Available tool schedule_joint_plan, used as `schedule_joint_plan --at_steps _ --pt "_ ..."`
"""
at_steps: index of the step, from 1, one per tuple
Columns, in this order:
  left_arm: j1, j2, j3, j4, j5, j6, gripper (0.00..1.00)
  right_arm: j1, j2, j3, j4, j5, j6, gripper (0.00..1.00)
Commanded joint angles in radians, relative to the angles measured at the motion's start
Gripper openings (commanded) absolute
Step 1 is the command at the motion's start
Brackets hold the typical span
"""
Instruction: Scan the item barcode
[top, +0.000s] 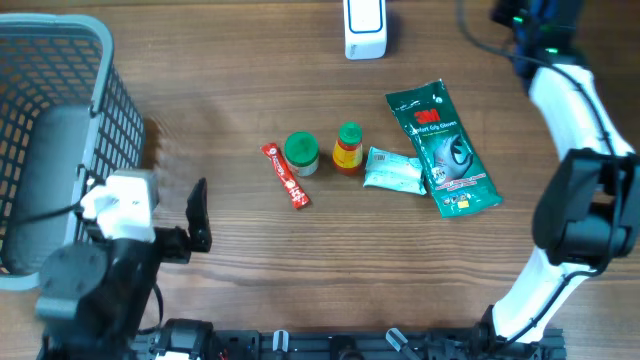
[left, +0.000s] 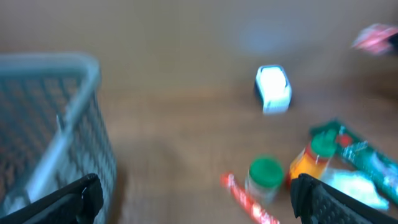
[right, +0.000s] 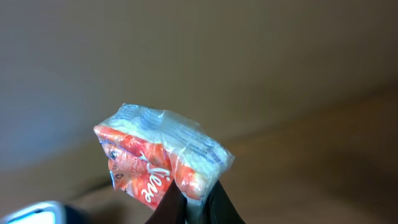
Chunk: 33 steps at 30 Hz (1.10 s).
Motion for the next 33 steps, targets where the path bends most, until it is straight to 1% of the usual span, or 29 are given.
schedule_joint_plan --at_steps 1,5,13,24,28,33 --pt "0.005 0.08 -0.002 -0.067 -0.049 -0.079 1.0 -0.066 0.013 -0.002 -0.106 0.087 0.048 0.04" --pt "0.005 0.145 -0.002 -0.106 -0.013 -0.079 1.0 -0.126 0.013 -0.002 -0.174 0.182 0.043 0.05" --pt "0.005 0.236 -0.002 -0.158 -0.012 -0.079 1.0 -0.235 0.031 -0.002 -0.279 0.401 0.04 0.05" --pt "0.005 0.323 -0.002 -0.166 -0.012 -0.079 1.0 -0.466 0.061 -0.004 -0.402 0.401 0.043 0.04" --pt "0.003 0.323 -0.002 -0.181 -0.011 -0.079 1.0 -0.497 0.095 -0.004 -0.426 0.401 0.043 0.05" --pt "-0.043 0.258 -0.003 -0.179 -0.002 -0.058 1.0 -0.509 0.125 -0.004 -0.436 0.387 0.042 0.04"
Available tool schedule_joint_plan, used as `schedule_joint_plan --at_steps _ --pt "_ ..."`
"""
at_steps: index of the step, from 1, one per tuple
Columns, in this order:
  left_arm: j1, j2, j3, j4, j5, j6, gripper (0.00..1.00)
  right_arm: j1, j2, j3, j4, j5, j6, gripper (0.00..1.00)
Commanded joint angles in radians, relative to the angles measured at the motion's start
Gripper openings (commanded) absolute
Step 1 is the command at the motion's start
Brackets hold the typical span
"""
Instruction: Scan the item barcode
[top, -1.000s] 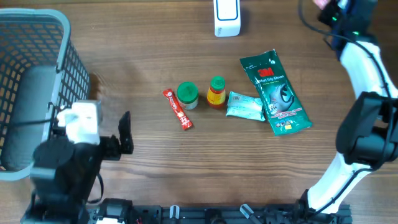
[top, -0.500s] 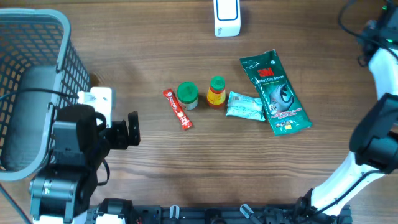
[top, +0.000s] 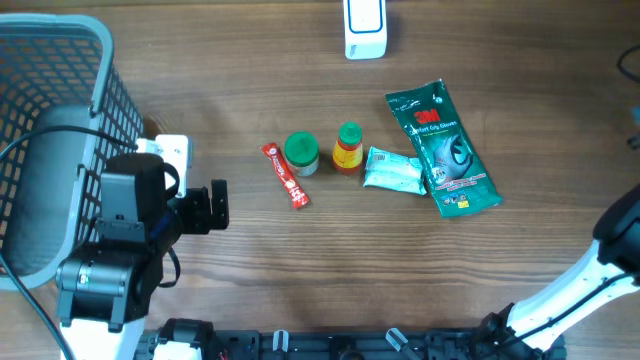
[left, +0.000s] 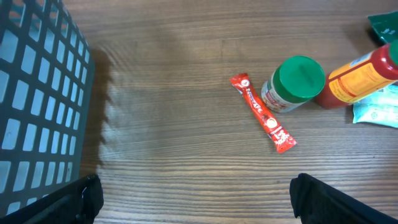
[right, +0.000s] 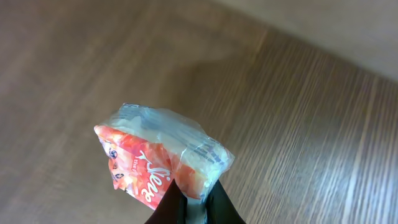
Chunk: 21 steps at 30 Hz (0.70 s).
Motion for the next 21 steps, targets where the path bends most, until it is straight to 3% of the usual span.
schedule_joint_plan --at_steps 1,8,11,16,17,19,21 --pt "-0.046 -0.074 -0.001 0.0 0.018 0.018 1.0 -0.001 0.033 -0.001 0.0 0.002 0.005 0.05" --pt "-0.069 -0.175 -0.035 -0.046 0.007 0.01 1.0 -0.013 0.033 -0.007 0.016 0.003 0.004 0.05" --pt "-0.069 -0.206 -0.094 -0.044 0.006 -0.029 1.0 -0.033 0.033 -0.02 0.019 0.003 0.004 0.13" --pt "-0.069 -0.224 -0.179 0.018 0.007 -0.037 1.0 -0.078 0.033 -0.031 0.018 0.002 0.004 0.42" --pt "-0.069 -0.224 -0.188 0.028 0.006 -0.037 1.0 -0.09 0.033 -0.031 0.018 0.002 0.004 0.53" --pt "-0.069 -0.224 -0.191 0.027 0.006 -0.037 1.0 -0.104 0.033 -0.031 0.013 0.002 0.003 0.6" --pt "-0.069 -0.224 -0.191 0.027 0.007 -0.037 1.0 -0.113 0.033 -0.031 0.003 -0.006 0.004 0.8"
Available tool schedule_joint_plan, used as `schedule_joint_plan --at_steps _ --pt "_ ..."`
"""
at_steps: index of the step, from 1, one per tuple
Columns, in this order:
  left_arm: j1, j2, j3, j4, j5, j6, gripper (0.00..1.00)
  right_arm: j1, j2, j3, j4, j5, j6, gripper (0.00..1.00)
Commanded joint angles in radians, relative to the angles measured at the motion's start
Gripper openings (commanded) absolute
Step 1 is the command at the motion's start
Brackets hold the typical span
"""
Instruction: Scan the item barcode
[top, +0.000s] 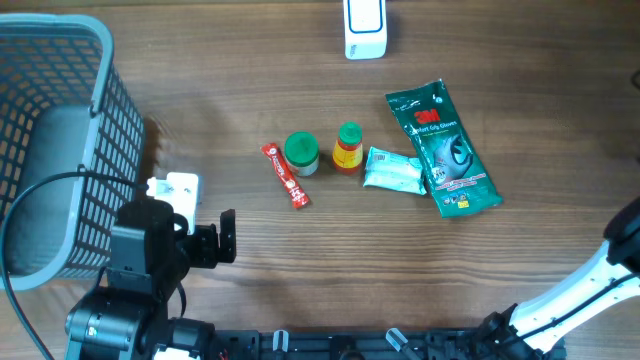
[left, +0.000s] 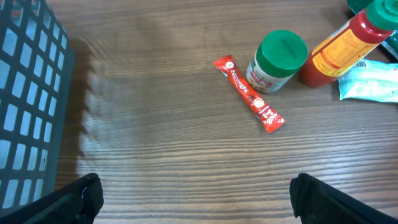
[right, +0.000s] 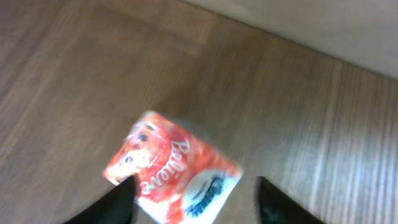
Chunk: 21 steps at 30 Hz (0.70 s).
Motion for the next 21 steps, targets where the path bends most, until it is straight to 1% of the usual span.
schedule_joint_plan --at_steps 1,4,9,17,21 --pt "-0.005 -0.011 -0.009 0.009 0.005 -0.016 1.0 -0.019 0.011 -0.009 -0.011 -0.017 0.006 0.99" --pt "-0.005 -0.011 -0.009 0.009 0.005 -0.016 1.0 -0.019 0.008 -0.009 -0.014 -0.074 0.006 1.0" --pt "-0.005 -0.011 -0.009 0.009 0.005 -0.015 1.0 -0.017 -0.029 -0.001 -0.014 -0.239 0.007 1.0" --pt "-0.005 -0.011 -0.009 0.009 0.005 -0.016 1.0 -0.001 -0.2 -0.001 -0.018 -0.359 0.023 1.0" --pt "-0.005 -0.011 -0.009 0.009 0.005 -0.015 1.0 0.021 -0.314 -0.001 -0.037 -0.5 0.079 1.0"
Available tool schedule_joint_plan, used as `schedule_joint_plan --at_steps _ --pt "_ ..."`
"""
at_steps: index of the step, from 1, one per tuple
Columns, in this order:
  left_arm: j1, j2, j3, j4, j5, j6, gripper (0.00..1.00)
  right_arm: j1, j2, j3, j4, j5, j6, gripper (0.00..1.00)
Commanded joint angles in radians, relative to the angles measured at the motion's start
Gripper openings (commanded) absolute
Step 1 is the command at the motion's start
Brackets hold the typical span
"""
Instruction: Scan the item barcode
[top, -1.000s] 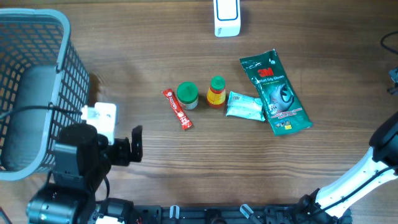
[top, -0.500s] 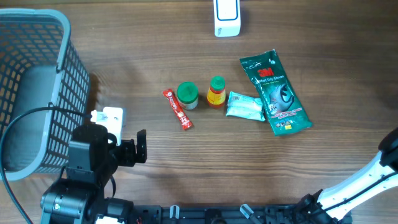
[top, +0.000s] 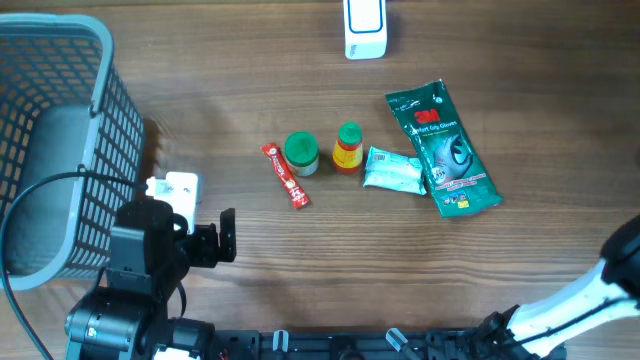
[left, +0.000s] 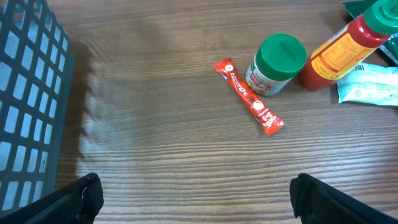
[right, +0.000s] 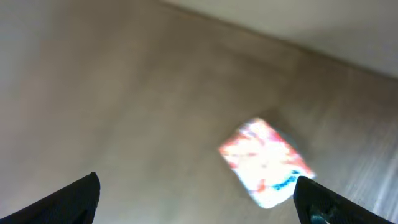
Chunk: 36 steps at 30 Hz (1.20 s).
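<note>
In the right wrist view, which is blurred, an orange-and-white packet (right: 265, 163) lies on a wooden surface. My right gripper (right: 199, 199) hangs open above it, holding nothing. In the overhead view only part of the right arm (top: 612, 270) shows, at the right edge. The white scanner (top: 365, 28) stands at the table's far edge. My left gripper (left: 199, 199) is open over bare wood, near the front left (top: 222, 238). Beyond it lie a red sachet (left: 249, 104), a green-lidded jar (left: 278, 64) and an orange bottle (left: 345, 50).
A grey mesh basket (top: 55, 140) stands at the left, close to the left arm. A pale teal packet (top: 392, 170) and a green 3M glove pack (top: 441, 148) lie right of the bottle.
The orange packet looks smaller and farther from my right gripper, whose fingers now stand wider apart. The left arm and the table's items have barely shifted.
My right gripper was shut on the orange packet, held up at the table's far right. Then the arm was out of the overhead view, still gripping it over wood. Then its fingers were apart with the packet below. My left arm went from the basket to the front left.
</note>
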Motion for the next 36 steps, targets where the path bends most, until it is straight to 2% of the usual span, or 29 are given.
schedule_joint_plan --at_steps 1,8,10,14,15,19,22,26,31,36 --pt "-0.005 -0.01 -0.009 0.003 0.005 -0.013 1.0 0.031 -0.142 0.0 -0.034 -0.208 0.066 0.99" --pt "-0.005 -0.01 -0.009 0.003 0.005 -0.013 1.0 0.108 -0.194 -0.008 -0.247 -0.528 0.059 1.0" --pt "-0.005 -0.01 -0.009 0.003 0.005 -0.012 1.0 0.143 -0.191 -0.028 -0.304 -0.556 0.056 1.0" --pt "-0.005 -0.01 -0.009 0.003 0.005 -0.012 1.0 0.24 -0.191 -0.04 -0.428 -0.554 -0.102 1.0" --pt "-0.005 -0.01 -0.009 0.003 0.005 -0.013 1.0 0.306 -0.192 -0.04 -0.472 -0.502 -0.154 1.0" --pt "-0.005 -0.01 -0.009 0.003 0.005 -0.013 1.0 0.455 -0.192 -0.04 -0.541 -0.309 -0.151 0.99" --pt "-0.005 -0.01 -0.009 0.003 0.005 -0.013 1.0 0.586 -0.192 -0.04 -0.57 -0.248 -0.144 1.0" --pt "-0.005 -0.01 -0.009 0.003 0.005 -0.013 1.0 0.712 -0.192 -0.04 -0.617 -0.248 0.019 1.0" --pt "-0.005 -0.01 -0.009 0.003 0.005 -0.012 1.0 0.812 -0.191 -0.063 -0.704 -0.273 0.333 1.0" --pt "-0.005 -0.01 -0.009 0.003 0.005 -0.012 1.0 0.862 -0.191 -0.175 -0.696 -0.389 0.447 1.0"
